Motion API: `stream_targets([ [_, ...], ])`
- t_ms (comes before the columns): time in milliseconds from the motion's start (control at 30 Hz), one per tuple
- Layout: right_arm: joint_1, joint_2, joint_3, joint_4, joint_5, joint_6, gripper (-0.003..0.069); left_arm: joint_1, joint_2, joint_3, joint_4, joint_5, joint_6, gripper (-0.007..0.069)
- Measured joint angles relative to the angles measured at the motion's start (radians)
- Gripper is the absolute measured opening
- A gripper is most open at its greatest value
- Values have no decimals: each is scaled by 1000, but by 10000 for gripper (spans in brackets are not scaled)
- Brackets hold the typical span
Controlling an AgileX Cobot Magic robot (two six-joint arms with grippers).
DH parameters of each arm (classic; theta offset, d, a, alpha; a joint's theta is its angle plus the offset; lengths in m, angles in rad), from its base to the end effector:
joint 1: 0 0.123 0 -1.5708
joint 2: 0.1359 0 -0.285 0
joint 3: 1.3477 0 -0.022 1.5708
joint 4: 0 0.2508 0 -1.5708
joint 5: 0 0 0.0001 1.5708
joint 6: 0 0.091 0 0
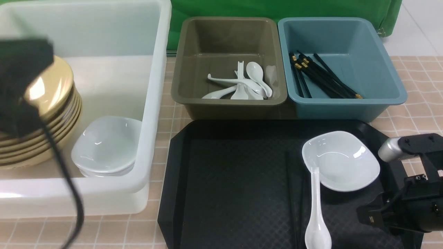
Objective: On brown table put chopsticks spoon bowls plates into blue grey white boxes.
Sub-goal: 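Reach down and grasp the white spoon resting in the bowl with the right gripper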
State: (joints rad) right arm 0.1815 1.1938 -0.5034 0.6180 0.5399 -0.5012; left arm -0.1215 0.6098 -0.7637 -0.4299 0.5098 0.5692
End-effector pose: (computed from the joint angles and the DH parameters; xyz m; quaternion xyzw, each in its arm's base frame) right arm 0.1855 0.0616 0.1999 -0.1027 0.9515 0.1733 0.2327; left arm 0.1126 -0.0324 0.3773 0.1831 0.7600 -0.0593 0.6207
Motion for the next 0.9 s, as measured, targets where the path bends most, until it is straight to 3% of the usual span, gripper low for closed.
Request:
stream_targets([
  [200, 37, 30, -12, 43, -22, -4, 363, -5, -224, 246, 71, -18, -49, -9],
  [367, 148, 108, -66, 47, -77, -4, 382, -5, -370, 439, 72, -163, -52, -9],
  [500, 187, 222, -101, 47, -134, -11, 387, -5, -449, 507, 72, -283, -52, -9],
  [667, 190, 354, -163, 52, -137, -19, 385, -5, -480, 523, 72, -328, -52, -9],
  [833, 190, 416, -230, 55, -86, -34, 315, -5, -482, 523, 72, -336, -52, -9],
  [900, 190, 420, -247, 55, -63, -71, 211, -5, -483, 523, 72, -336, -52, -9],
])
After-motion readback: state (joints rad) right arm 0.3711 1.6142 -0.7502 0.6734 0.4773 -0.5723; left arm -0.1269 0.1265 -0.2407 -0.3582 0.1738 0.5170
